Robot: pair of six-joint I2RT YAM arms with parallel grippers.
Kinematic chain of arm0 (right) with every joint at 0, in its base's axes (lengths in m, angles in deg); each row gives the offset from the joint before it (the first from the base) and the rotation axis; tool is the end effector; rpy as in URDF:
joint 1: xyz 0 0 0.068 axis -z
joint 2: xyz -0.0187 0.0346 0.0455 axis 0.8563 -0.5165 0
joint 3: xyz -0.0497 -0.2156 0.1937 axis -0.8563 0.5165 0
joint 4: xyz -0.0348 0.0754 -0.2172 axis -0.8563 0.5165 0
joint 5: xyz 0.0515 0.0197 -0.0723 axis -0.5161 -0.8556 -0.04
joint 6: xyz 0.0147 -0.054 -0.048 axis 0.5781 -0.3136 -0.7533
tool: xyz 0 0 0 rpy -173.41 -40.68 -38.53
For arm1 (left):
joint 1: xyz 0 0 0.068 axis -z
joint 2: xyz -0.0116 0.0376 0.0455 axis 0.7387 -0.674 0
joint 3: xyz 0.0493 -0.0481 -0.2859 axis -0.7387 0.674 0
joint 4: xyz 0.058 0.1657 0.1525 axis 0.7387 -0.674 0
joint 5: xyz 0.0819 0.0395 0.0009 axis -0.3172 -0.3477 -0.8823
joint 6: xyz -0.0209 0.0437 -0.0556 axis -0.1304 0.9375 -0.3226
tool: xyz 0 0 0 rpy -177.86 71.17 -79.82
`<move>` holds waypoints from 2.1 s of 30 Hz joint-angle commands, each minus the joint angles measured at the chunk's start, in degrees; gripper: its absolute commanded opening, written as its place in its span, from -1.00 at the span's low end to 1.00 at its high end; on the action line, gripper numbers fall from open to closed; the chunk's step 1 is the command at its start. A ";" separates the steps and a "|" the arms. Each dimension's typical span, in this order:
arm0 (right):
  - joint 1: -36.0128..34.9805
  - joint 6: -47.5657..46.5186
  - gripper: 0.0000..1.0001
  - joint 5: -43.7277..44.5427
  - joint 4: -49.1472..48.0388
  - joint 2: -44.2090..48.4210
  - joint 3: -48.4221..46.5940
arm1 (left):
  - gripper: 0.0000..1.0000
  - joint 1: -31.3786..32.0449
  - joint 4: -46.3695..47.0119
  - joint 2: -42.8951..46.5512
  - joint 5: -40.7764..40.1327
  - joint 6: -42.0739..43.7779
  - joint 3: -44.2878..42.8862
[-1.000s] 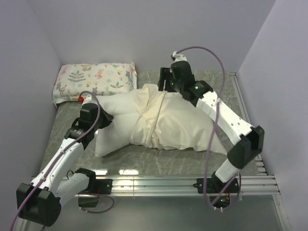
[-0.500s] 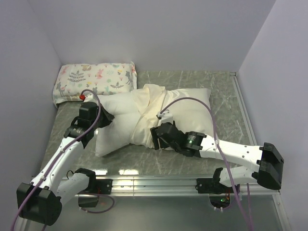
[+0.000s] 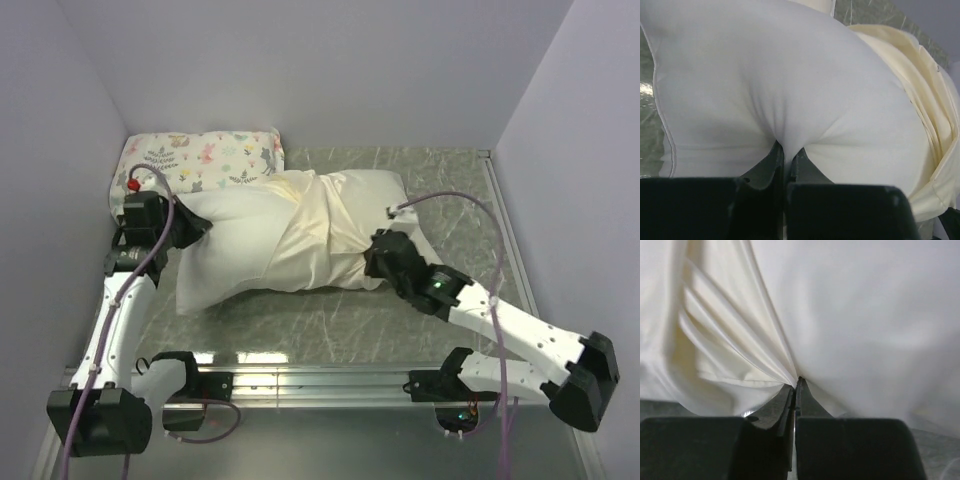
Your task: Remove the pillowcase from the pillow
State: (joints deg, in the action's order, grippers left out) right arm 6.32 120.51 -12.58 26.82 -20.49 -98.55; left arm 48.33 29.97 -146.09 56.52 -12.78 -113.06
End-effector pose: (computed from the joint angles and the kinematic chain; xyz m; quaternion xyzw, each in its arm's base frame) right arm 0.1546 0.1536 0.2931 -0.0255 0.8721 0.1420 0.4676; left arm 0.1961 -0.0128 0.3222 -0.2139 0.8420 -0.2198 0.4438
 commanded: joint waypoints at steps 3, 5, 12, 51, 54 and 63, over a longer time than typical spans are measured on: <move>14.06 -2.98 -1.00 0.79 4.78 11.52 3.42 | -0.99 -14.91 4.00 -1.88 1.37 3.28 -7.31; 19.59 -3.87 -1.00 -2.45 4.69 13.20 4.04 | -0.99 -17.57 3.74 -3.29 3.04 2.49 -8.19; 21.11 -5.19 -1.00 -10.88 3.38 16.55 4.40 | -0.85 -18.82 7.78 -7.85 17.58 2.92 -6.61; 11.88 -12.57 -1.00 -6.17 16.81 4.25 -31.81 | 0.99 54.57 -15.77 -2.60 -32.38 10.48 -6.70; 11.79 -13.27 -1.00 -6.34 18.05 3.02 -35.94 | 0.99 55.28 -16.29 -1.89 -30.96 11.80 -7.22; 11.71 -14.33 -1.00 -7.31 19.80 1.26 -42.79 | 0.21 56.15 -20.42 -6.64 -36.75 9.88 -6.52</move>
State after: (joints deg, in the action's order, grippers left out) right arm 18.00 107.61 -23.42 53.88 -20.49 -134.40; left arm 104.20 16.66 -151.31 23.23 -1.83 -119.07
